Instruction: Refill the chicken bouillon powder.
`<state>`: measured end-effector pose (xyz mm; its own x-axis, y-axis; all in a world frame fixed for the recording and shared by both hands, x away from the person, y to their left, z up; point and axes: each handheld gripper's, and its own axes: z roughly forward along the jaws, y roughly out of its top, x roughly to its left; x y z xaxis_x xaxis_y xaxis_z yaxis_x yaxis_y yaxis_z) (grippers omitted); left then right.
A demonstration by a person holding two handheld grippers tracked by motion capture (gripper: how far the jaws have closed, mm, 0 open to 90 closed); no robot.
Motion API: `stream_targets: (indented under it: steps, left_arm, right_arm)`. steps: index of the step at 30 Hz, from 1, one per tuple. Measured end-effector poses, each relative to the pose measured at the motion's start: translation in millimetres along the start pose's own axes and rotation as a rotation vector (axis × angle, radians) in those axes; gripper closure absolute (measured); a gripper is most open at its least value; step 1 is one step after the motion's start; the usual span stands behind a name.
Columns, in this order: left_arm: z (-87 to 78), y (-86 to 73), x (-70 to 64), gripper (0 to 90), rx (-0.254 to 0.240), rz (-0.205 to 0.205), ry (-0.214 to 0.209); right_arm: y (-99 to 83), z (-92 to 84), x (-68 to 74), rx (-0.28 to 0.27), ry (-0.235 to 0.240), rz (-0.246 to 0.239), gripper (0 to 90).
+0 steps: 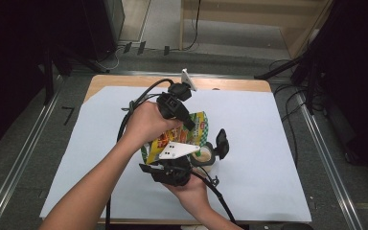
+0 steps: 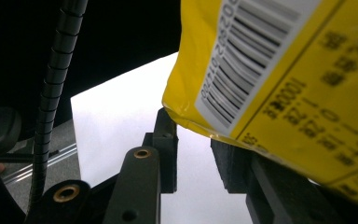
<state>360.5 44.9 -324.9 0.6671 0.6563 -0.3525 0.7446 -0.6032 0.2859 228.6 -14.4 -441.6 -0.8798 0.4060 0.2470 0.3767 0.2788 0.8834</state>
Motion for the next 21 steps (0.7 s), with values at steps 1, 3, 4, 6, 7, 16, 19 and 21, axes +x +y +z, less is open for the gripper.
stream_targets:
  steps: [1,3,4,6,7,16,19,21]
  left_arm:
    - [0.0,-0.1,0.0,84.4,-0.002,-0.001,-0.001]
    - [0.1,-0.3,0.0,84.5,-0.006,0.003,-0.006]
    - [0.1,-0.3,0.0,84.5,-0.006,0.003,-0.006]
    - [0.2,0.0,-0.3,84.5,-0.006,0.003,-0.006]
    - [0.2,0.2,-0.5,84.5,-0.006,0.004,-0.007]
    - [0.2,0.5,-1.6,84.5,-0.007,0.006,-0.005]
    - [0.4,0.5,-1.8,84.5,-0.011,0.005,-0.006]
    - [0.4,0.6,-1.8,84.5,-0.012,0.007,-0.006]
  right_arm:
    - [0.0,-0.1,0.1,0.0,0.0,0.001,73.4]
    - [0.0,-0.2,0.1,0.001,-0.001,0.0,73.5]
    - [-0.1,-0.2,0.0,0.001,-0.003,-0.001,73.5]
    - [-0.1,-0.3,-0.1,0.002,-0.005,0.0,73.5]
    - [-0.1,-0.5,-0.1,0.003,-0.006,0.001,73.5]
    - [-0.3,-0.6,-0.3,-0.002,-0.01,0.002,73.5]
    - [-0.4,-0.7,-0.7,-0.001,-0.011,0.0,73.5]
    - [-0.4,-0.5,-1.0,-0.001,-0.012,0.0,73.5]
